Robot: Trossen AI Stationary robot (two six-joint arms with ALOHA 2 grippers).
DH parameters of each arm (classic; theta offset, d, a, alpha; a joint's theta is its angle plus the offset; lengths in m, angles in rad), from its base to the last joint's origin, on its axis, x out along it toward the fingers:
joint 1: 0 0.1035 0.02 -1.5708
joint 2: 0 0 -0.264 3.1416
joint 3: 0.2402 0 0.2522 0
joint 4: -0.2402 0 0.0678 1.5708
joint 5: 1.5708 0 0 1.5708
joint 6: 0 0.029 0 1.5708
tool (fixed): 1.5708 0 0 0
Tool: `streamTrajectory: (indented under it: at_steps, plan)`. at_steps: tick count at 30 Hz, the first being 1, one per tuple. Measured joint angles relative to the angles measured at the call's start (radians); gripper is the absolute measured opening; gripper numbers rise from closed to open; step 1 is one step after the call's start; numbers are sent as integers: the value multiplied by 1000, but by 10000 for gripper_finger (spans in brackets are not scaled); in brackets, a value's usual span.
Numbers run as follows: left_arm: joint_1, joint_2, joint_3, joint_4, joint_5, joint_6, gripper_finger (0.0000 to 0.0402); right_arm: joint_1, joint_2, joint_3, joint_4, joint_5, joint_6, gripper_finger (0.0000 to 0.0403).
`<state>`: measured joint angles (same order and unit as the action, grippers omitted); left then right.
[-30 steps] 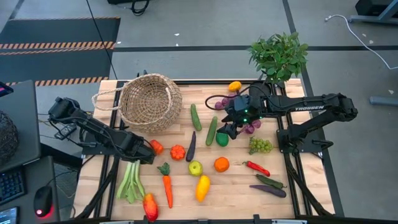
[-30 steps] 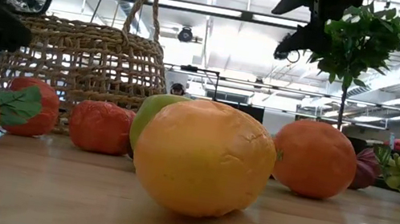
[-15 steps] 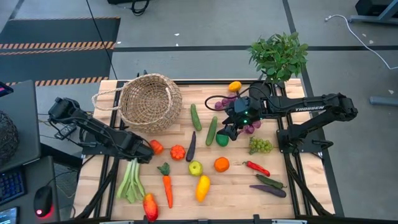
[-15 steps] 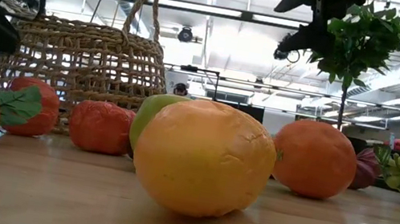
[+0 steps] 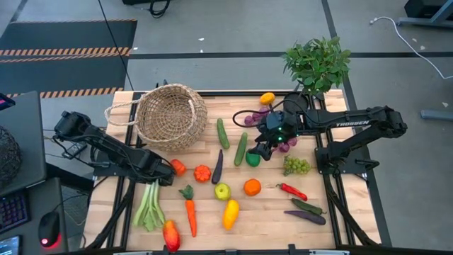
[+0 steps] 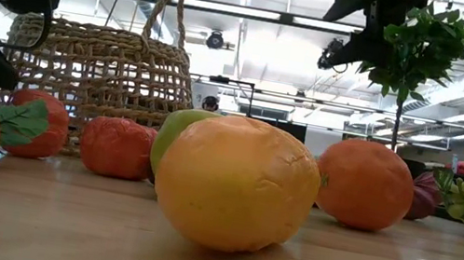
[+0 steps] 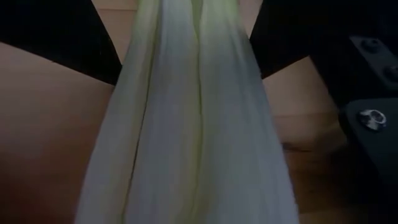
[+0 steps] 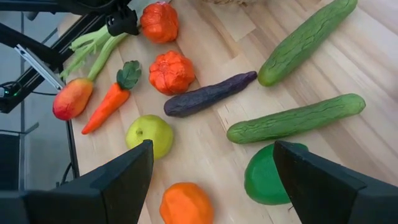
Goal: Build produce basket
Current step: Put the green celery into the brown basket
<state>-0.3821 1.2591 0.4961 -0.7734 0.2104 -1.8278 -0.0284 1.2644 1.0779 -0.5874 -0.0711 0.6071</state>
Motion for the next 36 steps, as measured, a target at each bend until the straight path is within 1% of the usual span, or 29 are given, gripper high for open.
streamTrajectory:
  at_steps: [3, 5, 15, 19, 23, 28, 32, 34, 36]
  plan:
    - [0, 0, 0, 6, 0, 7, 323, 0, 0, 0, -1, 0, 0, 330]
    - [0, 0, 0, 12, 0, 11, 303, 0, 0, 0, -1, 0, 0, 326]
    - [-3, 2, 11, 18, -5, 10, 173, 0, 0, 0, -1, 0, 3, 310]
    - [-5, -6, 60, 17, 6, 44, 142, 0, 0, 0, -1, 0, 3, 309]
    - [-24, -17, 142, 3, 7, 92, 126, 0, 0, 0, -4, 0, 3, 309]
    - [-60, -23, 285, -173, 6, 121, 123, 0, 0, 0, -6, 0, 4, 309]
    - [-90, -31, 429, -391, -5, 153, 122, 0, 0, 0, -6, -1, 19, 309]
    - [-99, -31, 508, -491, -36, 155, 122, 0, 0, 0, -6, -10, 28, 309]
    - [-100, -31, 588, -556, -91, 141, 122, 0, 0, 0, -5, -29, 29, 309]
